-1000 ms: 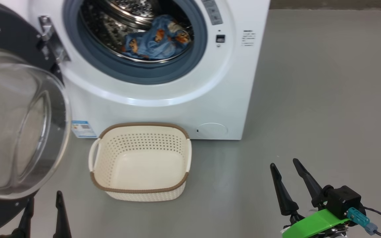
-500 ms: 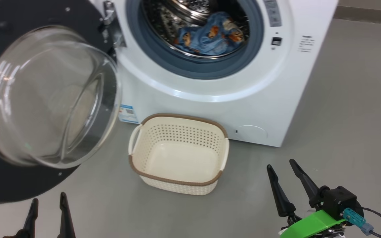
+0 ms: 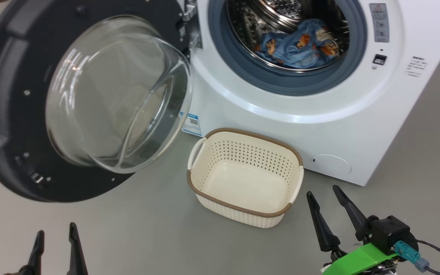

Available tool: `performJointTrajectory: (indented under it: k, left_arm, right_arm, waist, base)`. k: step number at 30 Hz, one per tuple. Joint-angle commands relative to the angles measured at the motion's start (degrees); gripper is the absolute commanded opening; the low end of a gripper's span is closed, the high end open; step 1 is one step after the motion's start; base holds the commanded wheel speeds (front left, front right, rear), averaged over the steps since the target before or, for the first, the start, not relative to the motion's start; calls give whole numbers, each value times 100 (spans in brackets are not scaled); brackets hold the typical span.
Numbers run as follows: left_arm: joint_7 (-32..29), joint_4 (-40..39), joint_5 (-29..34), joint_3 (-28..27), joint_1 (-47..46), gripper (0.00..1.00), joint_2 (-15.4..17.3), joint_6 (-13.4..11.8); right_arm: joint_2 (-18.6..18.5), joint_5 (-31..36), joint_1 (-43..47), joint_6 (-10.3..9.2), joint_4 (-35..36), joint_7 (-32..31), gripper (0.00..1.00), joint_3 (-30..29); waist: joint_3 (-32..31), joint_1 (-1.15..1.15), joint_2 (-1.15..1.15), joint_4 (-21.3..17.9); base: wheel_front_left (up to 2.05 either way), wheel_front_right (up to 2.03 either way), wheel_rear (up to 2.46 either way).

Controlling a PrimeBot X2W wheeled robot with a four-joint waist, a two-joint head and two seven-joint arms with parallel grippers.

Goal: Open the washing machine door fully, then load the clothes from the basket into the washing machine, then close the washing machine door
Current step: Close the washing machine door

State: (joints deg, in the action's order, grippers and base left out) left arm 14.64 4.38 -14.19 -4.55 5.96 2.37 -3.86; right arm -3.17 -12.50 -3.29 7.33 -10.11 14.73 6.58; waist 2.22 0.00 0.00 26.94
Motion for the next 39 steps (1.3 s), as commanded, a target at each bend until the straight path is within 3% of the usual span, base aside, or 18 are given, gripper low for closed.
performJointTrajectory:
  k: [1,20,39]
  left_arm:
    - [36,-155,-20,-183,-74,100,51,-44]
    - [36,-358,-243,-312,142,100,51,-353]
    - [36,-400,-198,-344,168,100,51,-295]
  right_arm:
    - [-1,62,-106,16,116,27,100,148]
    - [-149,-17,-482,16,-156,27,100,500]
    - [-136,-20,-372,16,-146,27,100,457]
  waist:
    - [-12,0,0,139]
    - [77,0,0,272]
    - [23,0,0,248]
  base:
    - [0,0,0]
    - [0,0,0]
    - [0,0,0]
